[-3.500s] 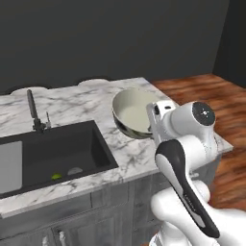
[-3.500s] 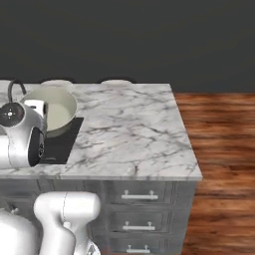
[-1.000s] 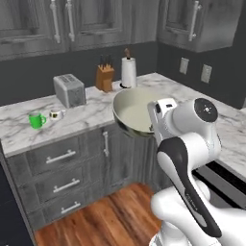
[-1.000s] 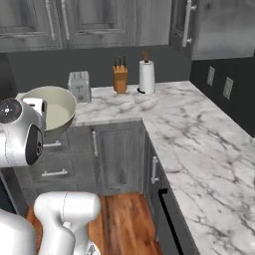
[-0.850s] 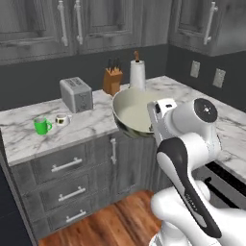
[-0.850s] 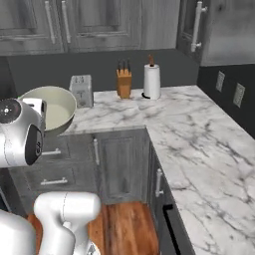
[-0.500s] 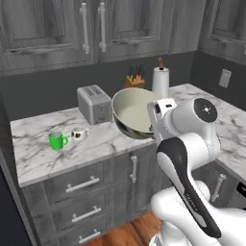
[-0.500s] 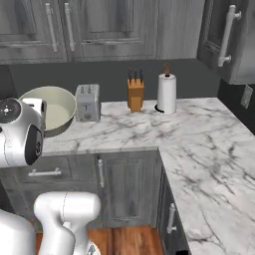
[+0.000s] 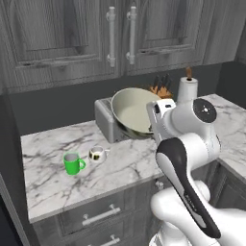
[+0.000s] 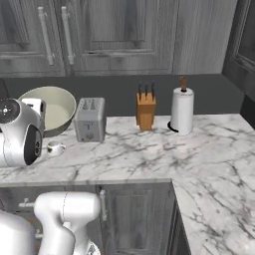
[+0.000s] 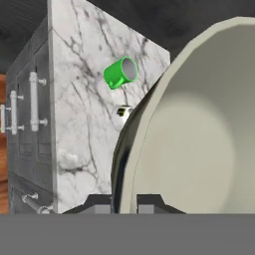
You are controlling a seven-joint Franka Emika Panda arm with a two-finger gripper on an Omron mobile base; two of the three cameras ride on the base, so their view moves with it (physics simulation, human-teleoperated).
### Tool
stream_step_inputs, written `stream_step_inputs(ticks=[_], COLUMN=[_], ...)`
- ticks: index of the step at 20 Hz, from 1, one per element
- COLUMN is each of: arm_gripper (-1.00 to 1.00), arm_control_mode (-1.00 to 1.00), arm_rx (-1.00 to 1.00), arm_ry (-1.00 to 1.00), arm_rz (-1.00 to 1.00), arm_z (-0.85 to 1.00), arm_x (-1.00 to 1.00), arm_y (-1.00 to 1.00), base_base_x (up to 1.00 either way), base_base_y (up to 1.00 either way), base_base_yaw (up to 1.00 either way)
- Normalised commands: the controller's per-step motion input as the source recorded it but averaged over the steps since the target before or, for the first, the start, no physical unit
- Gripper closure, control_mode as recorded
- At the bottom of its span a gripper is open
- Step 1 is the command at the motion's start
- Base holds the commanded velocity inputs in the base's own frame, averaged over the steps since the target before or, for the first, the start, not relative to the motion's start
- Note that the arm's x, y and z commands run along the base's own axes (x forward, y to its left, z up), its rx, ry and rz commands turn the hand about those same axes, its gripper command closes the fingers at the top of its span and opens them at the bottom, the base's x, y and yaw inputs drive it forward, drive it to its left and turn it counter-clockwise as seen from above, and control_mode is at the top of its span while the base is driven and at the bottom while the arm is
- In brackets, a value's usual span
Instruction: Clear the mugs and bowl far away from the sink.
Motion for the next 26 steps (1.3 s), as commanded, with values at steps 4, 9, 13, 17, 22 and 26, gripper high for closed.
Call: stream_step_inputs(ticks=[4,9,13,17,22,26], arm_gripper=[1.00,1.00,1.00,1.00,1.00,1.00], arm_control_mode=[-1.00,-1.00,-1.00,-1.00,-1.00,-1.00], arm_rx=[-0.01,-0.04,-0.12,-0.15,-0.11,-0.02], arm_ry=[0.07,0.19,0.27,0.23,0.17,0.04], arm_rz=[0.02,0.01,0.10,0.18,0.18,0.14], arm_z=[-0.05,-0.23,-0.58,-0.83,-0.93,-0.73], arm_x=[0.00,0.19,0.57,0.71,0.74,0.75], arm_y=[-0.29,-0.78,-0.62,-0.21,-0.01,0.00], base_base_x=[0.15,0.00,0.00,0.00,0.00,0.00], base_base_y=[-0.10,0.00,0.00,0.00,0.00,0.00], base_base_yaw=[0.04,0.00,0.00,0.00,0.00,0.00])
